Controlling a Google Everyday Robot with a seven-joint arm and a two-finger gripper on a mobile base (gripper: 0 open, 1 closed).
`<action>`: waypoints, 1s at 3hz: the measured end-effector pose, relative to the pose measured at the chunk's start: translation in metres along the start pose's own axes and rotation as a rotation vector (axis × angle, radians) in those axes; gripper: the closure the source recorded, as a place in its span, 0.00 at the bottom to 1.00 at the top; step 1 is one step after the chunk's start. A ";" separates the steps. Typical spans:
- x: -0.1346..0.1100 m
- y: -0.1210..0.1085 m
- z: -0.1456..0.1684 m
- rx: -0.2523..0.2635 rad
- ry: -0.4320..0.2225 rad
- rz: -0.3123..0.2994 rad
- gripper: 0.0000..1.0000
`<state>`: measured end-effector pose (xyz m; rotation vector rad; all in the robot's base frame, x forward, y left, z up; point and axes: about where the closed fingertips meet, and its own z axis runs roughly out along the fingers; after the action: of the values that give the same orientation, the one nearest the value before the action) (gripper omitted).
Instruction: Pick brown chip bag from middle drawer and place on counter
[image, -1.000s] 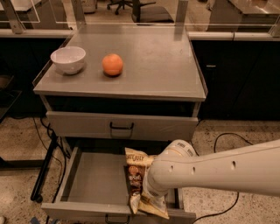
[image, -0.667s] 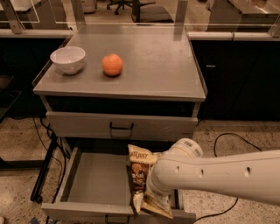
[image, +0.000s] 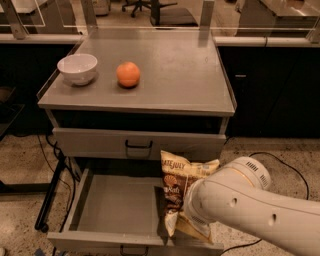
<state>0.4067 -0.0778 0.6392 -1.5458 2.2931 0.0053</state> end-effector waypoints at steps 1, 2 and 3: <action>-0.001 -0.003 -0.006 0.014 -0.001 -0.003 1.00; -0.005 -0.013 -0.018 0.036 0.009 0.009 1.00; -0.015 -0.038 -0.059 0.109 0.021 -0.008 1.00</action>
Offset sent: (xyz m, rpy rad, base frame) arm 0.0175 -0.0094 0.0377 -0.0312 -0.0404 -0.0490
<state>0.4275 -0.0916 0.7068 -1.5062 2.2634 -0.1360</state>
